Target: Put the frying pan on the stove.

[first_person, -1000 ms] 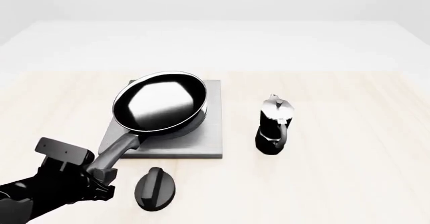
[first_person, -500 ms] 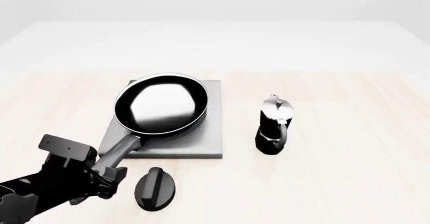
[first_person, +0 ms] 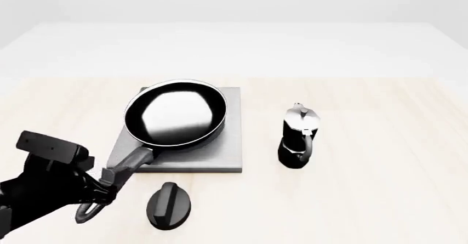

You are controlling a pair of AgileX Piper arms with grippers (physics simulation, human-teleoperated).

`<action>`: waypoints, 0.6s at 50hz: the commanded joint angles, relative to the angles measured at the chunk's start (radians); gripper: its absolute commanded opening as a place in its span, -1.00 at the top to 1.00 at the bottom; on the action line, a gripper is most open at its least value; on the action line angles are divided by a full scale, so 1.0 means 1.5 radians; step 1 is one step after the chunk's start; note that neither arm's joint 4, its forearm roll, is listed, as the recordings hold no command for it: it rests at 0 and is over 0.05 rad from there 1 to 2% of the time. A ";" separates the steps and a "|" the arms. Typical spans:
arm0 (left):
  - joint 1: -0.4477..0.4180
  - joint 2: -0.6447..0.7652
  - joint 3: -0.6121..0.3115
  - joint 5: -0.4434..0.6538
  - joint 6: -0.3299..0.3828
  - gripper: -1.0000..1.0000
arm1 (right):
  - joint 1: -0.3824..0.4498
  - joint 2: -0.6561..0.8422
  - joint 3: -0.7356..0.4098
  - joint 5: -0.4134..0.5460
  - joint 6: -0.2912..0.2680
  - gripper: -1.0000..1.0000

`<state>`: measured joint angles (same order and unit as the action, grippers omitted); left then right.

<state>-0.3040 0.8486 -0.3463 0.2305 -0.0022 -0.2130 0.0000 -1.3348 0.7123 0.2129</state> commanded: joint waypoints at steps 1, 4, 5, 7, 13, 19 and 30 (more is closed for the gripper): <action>0.007 -0.088 -0.069 0.085 0.024 -1.00 | 0.000 0.000 0.000 0.000 0.000 -1.00; 0.018 -0.102 -0.098 0.108 0.039 -1.00 | 0.002 0.000 0.001 -0.002 -0.001 -1.00; 0.017 -0.112 -0.106 0.114 0.039 -1.00 | 0.001 0.000 0.002 -0.003 -0.001 -1.00; 0.022 -0.140 -0.142 0.136 0.039 -1.00 | 0.000 0.000 0.006 -0.006 0.000 -1.00; 0.015 -0.183 -0.207 0.174 0.042 -1.00 | 0.000 0.000 0.002 -0.004 0.000 -1.00; 0.011 -0.211 -0.241 0.189 0.043 -1.00 | 0.000 0.000 -0.002 0.001 0.001 -1.00; -0.015 -0.314 -0.326 0.207 0.023 -1.00 | 0.002 0.000 -0.017 0.016 -0.001 -1.00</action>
<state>-0.3017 0.5006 -0.7275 0.5067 0.0441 -0.2120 0.0000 -1.3486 0.7242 0.2135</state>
